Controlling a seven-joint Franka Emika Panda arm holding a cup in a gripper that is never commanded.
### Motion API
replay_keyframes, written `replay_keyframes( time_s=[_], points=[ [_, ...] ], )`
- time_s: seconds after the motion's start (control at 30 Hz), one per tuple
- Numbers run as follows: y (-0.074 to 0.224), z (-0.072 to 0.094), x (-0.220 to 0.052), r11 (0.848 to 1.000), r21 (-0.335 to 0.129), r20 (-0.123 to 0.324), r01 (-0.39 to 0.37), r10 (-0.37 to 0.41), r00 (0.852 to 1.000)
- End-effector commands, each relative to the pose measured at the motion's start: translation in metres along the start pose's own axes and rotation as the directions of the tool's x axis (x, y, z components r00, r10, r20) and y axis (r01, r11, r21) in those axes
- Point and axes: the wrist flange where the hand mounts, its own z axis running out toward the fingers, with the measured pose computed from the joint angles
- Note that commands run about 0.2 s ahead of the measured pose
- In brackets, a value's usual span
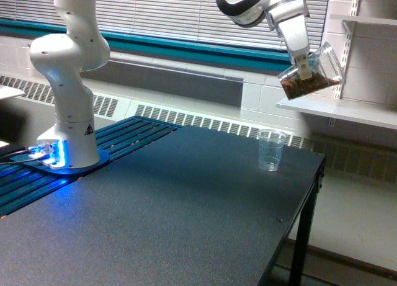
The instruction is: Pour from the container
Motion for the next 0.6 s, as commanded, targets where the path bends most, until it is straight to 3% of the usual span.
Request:
replay_keyframes(
  time_s=[0.03,0.33,0.47,0.6],
  points=[
    [-0.006,-0.053,0.014,0.999,0.043,-0.083,-0.001,0.004,0.997],
    [-0.011,-0.097,0.012,0.997,0.078,-0.173,0.03,-0.016,0.985],
    [-0.013,-0.121,0.008,0.989,0.124,-0.219,0.079,-0.05,0.974],
    [-0.017,-0.121,-0.002,0.979,0.155,-0.224,0.132,-0.095,0.97]
  ],
)
